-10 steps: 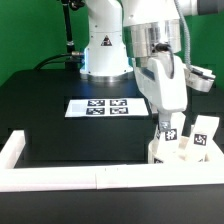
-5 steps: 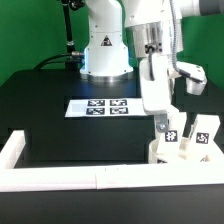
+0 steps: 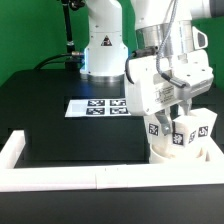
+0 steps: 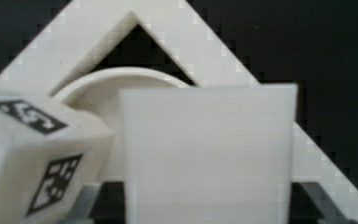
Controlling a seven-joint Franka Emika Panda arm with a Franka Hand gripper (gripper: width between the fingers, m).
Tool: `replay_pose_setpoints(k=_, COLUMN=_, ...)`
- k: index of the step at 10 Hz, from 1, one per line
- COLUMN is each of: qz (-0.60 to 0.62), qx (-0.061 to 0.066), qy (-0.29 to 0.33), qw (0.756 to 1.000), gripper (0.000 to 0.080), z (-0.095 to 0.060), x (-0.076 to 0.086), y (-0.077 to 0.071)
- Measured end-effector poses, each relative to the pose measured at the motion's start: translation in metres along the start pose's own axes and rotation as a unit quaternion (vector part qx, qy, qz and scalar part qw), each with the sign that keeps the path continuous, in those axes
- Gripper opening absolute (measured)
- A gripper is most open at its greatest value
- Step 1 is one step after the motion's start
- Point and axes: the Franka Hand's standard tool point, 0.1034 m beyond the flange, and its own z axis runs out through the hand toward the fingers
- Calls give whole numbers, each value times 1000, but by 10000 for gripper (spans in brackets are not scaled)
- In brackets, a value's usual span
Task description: Assemble stool
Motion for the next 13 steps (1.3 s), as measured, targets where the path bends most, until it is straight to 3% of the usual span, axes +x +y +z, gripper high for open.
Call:
replay_pose_setpoints(k=1, qz=19, qx=24, qy=-14, qw=999, gripper=336, z=2, x=-4, y=3)
replay_pose_setpoints(k=2, qz=18, qx=34, qy=-20, qw=999, gripper=336, z=2, x=-6, y=6)
replay_pose_setpoints(k=3, qz=1, qx=33, qy=-20, qw=999, gripper=387, z=2, x=-6, y=7)
replay_pose_setpoints(k=4, qz=-3, qx=33, qy=-19, qw=999, gripper=533, z=2, x=-6, y=7)
replay_pose_setpoints(k=5, qz=-8, qx=33, qy=-19, qw=999, gripper=533, z=2, x=-6, y=6)
replay_pose_setpoints(k=6, qz=-39, qx=32, qy=-18, qw=999, gripper=613, z=1, x=-6, y=6)
replay_pose_setpoints(k=7, qz=-93, qx=22, qy=-23, qw=995, gripper=642, z=-4, x=-13, y=4)
replay_pose_setpoints(k=10, qz=-262, qx=18, qy=-33, qw=964, gripper=649, z=-26, x=-33, y=5)
replay_pose_setpoints(k=13, qz=-372, qx=19, qy=-23, qw=928, gripper=649, z=-26, x=-32, y=5)
